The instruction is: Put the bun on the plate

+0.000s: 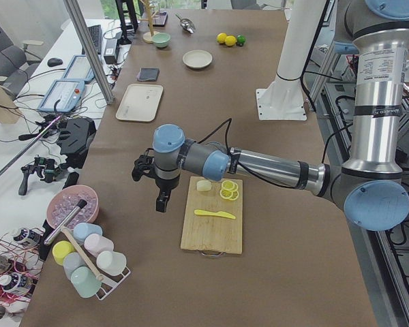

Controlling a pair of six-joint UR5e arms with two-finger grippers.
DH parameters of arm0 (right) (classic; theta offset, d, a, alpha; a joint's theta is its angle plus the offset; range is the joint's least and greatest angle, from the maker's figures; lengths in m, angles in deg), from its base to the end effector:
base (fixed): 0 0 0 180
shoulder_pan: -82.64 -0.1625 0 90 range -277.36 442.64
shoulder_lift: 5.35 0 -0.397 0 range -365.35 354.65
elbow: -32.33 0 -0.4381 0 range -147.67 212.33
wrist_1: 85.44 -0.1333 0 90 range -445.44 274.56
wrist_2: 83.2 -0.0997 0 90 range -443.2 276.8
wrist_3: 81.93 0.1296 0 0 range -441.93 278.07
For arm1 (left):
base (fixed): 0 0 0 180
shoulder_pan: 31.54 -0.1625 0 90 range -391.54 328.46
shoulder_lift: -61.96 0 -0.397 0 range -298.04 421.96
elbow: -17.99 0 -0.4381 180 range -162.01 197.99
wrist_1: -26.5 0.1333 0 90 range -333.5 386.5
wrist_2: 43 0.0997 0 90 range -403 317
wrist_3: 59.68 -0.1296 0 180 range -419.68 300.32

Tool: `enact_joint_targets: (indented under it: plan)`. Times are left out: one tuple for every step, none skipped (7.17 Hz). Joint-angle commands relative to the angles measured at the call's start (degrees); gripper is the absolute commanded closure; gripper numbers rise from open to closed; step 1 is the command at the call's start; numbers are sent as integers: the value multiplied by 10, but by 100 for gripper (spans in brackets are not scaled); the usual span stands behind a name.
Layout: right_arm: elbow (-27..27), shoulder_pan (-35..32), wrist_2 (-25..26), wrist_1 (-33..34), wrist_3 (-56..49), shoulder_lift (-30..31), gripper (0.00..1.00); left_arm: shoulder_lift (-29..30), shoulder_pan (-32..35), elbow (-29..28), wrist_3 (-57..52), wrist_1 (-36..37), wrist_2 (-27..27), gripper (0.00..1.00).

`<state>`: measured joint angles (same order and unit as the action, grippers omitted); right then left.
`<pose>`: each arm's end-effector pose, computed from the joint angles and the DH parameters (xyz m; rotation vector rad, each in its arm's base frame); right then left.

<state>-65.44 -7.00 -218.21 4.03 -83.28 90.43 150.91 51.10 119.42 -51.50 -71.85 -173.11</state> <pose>0.0385 -0.5017 0.6294 0.0485 -0.7851 -0.0456 0.0211 -0.5518 0.5424 0.2167 0.7296 0.1008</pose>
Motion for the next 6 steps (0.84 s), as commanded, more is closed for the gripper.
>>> enact_joint_targets:
  plan:
    - [0,0,1,0,1,-1,0,1,-2,7,4,-3,-1,3]
    - [-1,0,1,0,1,0,0,1,-3,9,5,-4,-2,2]
    - [4,0,1,0,2,0,0,1,-5,8,4,-7,-3,2]
    - [0,0,1,0,2,-1,0,-3,-4,14,4,-6,-11,3]
    - [2,0,2,0,3,-1,0,-1,-5,11,4,-7,-19,3]
    - [6,0,2,0,2,-1,0,1,-5,15,4,-7,-19,3]
